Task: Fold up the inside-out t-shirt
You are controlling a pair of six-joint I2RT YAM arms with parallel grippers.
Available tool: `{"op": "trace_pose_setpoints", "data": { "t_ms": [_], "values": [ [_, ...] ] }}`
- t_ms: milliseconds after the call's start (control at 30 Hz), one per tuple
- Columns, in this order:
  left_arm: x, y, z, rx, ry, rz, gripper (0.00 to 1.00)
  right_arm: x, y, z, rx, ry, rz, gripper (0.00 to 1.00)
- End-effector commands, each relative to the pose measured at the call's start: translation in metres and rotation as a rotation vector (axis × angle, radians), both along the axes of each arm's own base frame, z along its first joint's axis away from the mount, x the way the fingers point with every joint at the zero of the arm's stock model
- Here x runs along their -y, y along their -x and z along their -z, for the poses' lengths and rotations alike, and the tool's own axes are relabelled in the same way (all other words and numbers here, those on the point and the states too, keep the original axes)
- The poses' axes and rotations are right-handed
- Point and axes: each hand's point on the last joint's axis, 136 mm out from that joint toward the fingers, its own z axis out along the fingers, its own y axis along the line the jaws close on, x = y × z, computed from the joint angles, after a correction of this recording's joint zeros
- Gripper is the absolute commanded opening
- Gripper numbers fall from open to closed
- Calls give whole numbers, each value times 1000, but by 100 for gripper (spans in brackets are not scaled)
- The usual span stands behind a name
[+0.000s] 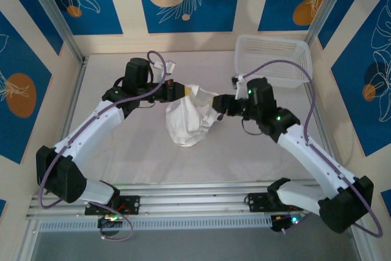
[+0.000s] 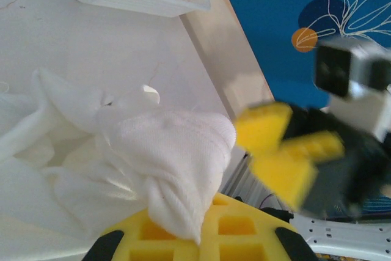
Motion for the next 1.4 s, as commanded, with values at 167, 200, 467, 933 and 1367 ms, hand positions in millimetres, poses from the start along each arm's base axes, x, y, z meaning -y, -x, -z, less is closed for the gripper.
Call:
{"op": "trace_pose_setpoints", "data": {
  "t_ms": [167,200,467,933,1367],
  "values": [
    [-5,0,-7,52,-21,1,0,0,-34,68,29,208,223,67],
    [-8,1,-6,63,-37,-5,0,8,-40,75,5,199,232,65],
    [-13,7,2,63,-47,-22,0,-49,-26,89,-154,-35,-55,67],
    [-88,-8,100,56,-497,-281,0,-14,-34,1,-202,-420,-68,0],
    [-85,0,88,276,-427,-227,47,0,-12,-38,-110,-377,-163,0]
  ]
}}
